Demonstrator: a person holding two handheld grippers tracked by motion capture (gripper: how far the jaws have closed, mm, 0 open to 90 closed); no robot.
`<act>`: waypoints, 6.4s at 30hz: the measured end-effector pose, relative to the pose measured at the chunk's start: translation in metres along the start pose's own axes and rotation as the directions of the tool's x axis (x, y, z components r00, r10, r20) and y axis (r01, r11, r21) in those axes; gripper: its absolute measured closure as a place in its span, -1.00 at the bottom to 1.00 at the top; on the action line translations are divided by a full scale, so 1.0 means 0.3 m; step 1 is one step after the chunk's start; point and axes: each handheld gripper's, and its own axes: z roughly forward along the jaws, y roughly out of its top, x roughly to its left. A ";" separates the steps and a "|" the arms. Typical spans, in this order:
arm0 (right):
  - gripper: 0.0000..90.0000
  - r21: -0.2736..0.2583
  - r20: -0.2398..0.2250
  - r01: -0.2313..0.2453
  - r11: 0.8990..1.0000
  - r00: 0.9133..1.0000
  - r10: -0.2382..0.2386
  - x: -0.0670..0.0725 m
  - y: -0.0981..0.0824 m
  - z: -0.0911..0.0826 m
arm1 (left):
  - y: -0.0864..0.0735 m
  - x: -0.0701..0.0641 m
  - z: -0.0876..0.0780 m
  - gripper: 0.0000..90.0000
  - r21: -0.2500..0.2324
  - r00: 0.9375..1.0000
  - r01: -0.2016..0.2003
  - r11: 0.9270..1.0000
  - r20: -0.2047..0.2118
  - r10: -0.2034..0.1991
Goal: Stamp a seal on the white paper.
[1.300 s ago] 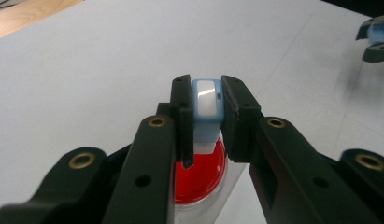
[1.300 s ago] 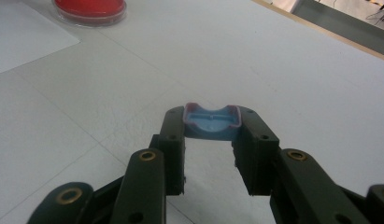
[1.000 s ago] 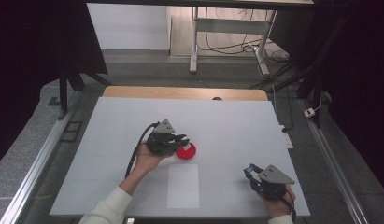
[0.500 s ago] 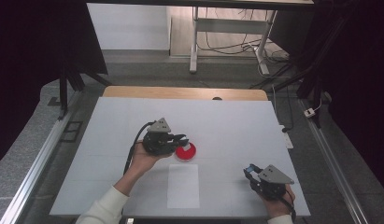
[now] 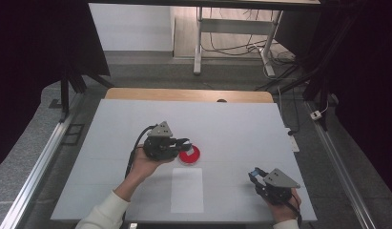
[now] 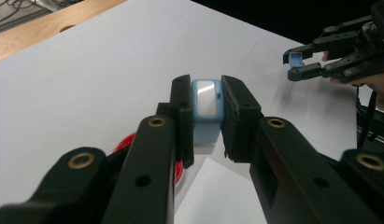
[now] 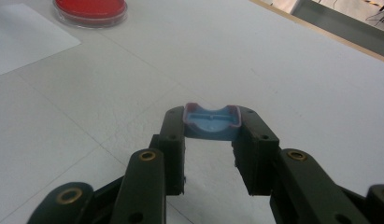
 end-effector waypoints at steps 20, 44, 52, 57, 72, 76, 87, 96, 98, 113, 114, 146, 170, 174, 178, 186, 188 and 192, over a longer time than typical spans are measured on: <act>0.44 -0.002 -0.004 0.003 1.000 1.000 -0.003 0.004 0.004 0.005 | -0.045 -0.037 -0.041 0.68 0.028 1.000 -0.013 1.000 0.008 0.013; 0.44 -0.003 -0.009 -0.002 1.000 1.000 0.002 0.003 0.004 0.008 | -0.094 -0.091 -0.036 0.68 0.056 0.999 -0.039 0.998 0.010 0.038; 0.44 -0.003 -0.011 -0.001 1.000 1.000 0.001 0.003 0.003 0.010 | -0.102 -0.110 -0.015 0.68 0.072 0.999 -0.049 0.996 0.023 0.047; 0.44 0.002 -0.007 -0.001 1.000 1.000 0.001 0.002 0.003 0.009 | -0.113 -0.121 -0.005 0.68 0.087 0.998 -0.052 0.995 0.026 0.050; 0.44 -0.002 -0.013 -0.002 1.000 1.000 0.002 0.004 0.003 0.012 | -0.159 -0.131 0.021 0.68 0.125 0.998 -0.050 0.991 0.036 0.045; 0.44 -0.001 -0.013 -0.002 1.000 1.000 0.002 0.004 0.002 0.012 | -0.171 -0.136 0.031 0.68 0.140 0.998 -0.050 0.989 0.040 0.045; 0.44 0.001 -0.012 0.000 1.000 1.000 0.000 0.004 0.002 0.012 | -0.190 -0.140 0.053 0.68 0.168 0.997 -0.066 0.984 0.059 0.057; 0.44 0.002 -0.013 0.002 1.000 1.000 -0.001 0.005 0.003 0.013 | -0.201 -0.141 0.065 0.68 0.176 0.996 -0.078 0.981 0.059 0.068; 0.44 0.002 -0.014 0.001 1.000 1.000 -0.001 0.005 0.002 0.013 | -0.205 -0.141 0.068 0.68 0.180 0.996 -0.081 0.980 0.060 0.071; 0.44 0.003 -0.014 0.002 1.000 1.000 -0.002 0.005 0.002 0.013 | -0.217 -0.143 0.084 0.68 0.198 0.994 -0.101 0.975 0.051 0.093; 0.44 0.003 -0.013 0.002 1.000 1.000 -0.002 0.005 0.002 0.013 | -0.218 -0.143 0.085 0.68 0.199 0.994 -0.101 0.975 0.050 0.093; 0.44 0.005 -0.016 0.000 1.000 1.000 0.000 0.006 0.001 0.015 | -0.241 -0.150 0.111 0.68 0.228 0.993 -0.117 0.967 0.044 0.110; 0.44 0.007 -0.017 0.001 1.000 1.000 -0.001 0.007 0.001 0.016 | -0.240 -0.158 0.115 0.69 0.259 0.990 -0.139 0.956 0.039 0.134; 0.44 0.007 -0.017 0.002 1.000 1.000 -0.002 0.007 0.001 0.016 | -0.241 -0.157 0.117 0.69 0.271 0.989 -0.146 0.951 0.040 0.140; 0.44 0.007 -0.017 0.002 1.000 1.000 -0.001 0.007 0.001 0.016 | -0.241 -0.156 0.119 0.69 0.275 0.990 -0.144 0.951 0.041 0.138; 0.44 0.011 -0.015 0.004 1.000 1.000 -0.004 0.009 0.002 0.015 | -0.235 -0.164 0.123 0.70 0.295 0.988 -0.156 0.943 0.033 0.153; 0.44 0.011 -0.014 0.005 1.000 1.000 -0.005 0.010 0.002 0.015 | -0.233 -0.165 0.124 0.70 0.298 0.988 -0.154 0.942 0.031 0.151; 0.44 0.010 -0.017 0.005 1.000 1.000 -0.005 0.012 0.003 0.016 | -0.230 -0.167 0.126 0.70 0.307 0.988 -0.153 0.939 0.029 0.152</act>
